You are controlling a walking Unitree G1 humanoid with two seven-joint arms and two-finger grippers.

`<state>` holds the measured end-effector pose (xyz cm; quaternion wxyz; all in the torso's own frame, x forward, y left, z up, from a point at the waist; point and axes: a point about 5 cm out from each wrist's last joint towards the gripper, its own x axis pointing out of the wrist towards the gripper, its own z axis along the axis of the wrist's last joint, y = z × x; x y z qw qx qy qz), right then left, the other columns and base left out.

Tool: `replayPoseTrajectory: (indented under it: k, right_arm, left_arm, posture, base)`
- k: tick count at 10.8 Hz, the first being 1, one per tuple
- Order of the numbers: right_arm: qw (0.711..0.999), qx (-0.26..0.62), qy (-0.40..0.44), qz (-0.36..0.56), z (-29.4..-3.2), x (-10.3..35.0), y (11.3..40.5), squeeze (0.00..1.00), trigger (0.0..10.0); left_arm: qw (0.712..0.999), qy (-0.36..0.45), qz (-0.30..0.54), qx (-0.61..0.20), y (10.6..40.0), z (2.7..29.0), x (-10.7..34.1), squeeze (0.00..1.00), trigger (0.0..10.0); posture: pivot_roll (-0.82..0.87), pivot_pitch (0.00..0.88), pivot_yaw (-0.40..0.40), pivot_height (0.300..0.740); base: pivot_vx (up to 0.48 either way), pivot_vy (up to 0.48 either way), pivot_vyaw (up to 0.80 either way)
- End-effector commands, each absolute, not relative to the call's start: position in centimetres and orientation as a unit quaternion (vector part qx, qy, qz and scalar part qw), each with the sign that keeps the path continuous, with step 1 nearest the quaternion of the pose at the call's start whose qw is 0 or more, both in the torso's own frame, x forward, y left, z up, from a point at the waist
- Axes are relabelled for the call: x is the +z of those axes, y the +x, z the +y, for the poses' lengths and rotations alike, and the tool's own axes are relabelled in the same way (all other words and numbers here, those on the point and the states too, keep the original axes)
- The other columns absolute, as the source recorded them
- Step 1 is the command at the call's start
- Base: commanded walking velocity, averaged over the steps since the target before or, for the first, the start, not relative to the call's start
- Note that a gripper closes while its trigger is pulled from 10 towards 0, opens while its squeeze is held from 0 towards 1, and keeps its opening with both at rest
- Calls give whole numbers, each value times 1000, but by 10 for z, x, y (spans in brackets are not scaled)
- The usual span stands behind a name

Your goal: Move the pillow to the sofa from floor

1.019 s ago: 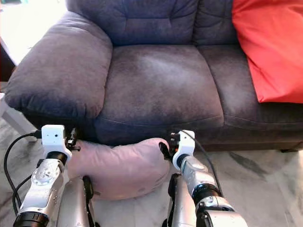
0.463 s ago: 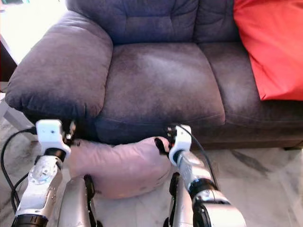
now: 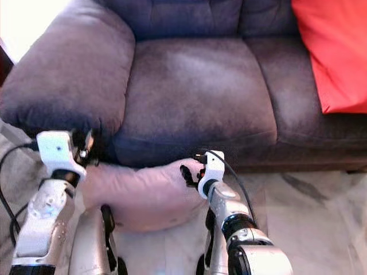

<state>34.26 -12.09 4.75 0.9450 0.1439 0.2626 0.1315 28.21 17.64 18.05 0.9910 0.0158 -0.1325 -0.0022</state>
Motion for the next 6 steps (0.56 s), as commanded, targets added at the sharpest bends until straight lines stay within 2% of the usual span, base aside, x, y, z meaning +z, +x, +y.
replayPoseTrajectory:
  k: [1, 4, 5, 6]
  right_arm:
    - [944, 132, 140, 269, -119, 47, 342, 0, 10000]
    - [945, 134, 133, 267, -119, 49, 345, 0, 10000]
    - [947, 133, 131, 261, -118, 48, 344, 0, 3608]
    - [949, 137, 133, 251, -118, 51, 345, 0, 0]
  left_arm:
    - [992, 10, -129, -5, 277, 174, 184, 0, 10000]
    - [993, -8, -120, -4, 265, 171, 192, 0, 10000]
    - [993, -8, -117, -1, 263, 172, 195, 0, 10000]
    - [993, -9, -118, 0, 262, 172, 197, 0, 10000]
  posture:
    - [158, 288, -50, 472]
    - [161, 346, -59, 472]
    - [161, 367, -62, 472]
    - [163, 373, -63, 472]
  base:
    - [0, 0, 0]
    - [0, 0, 0]
    - [0, 0, 0]
    - [0, 0, 0]
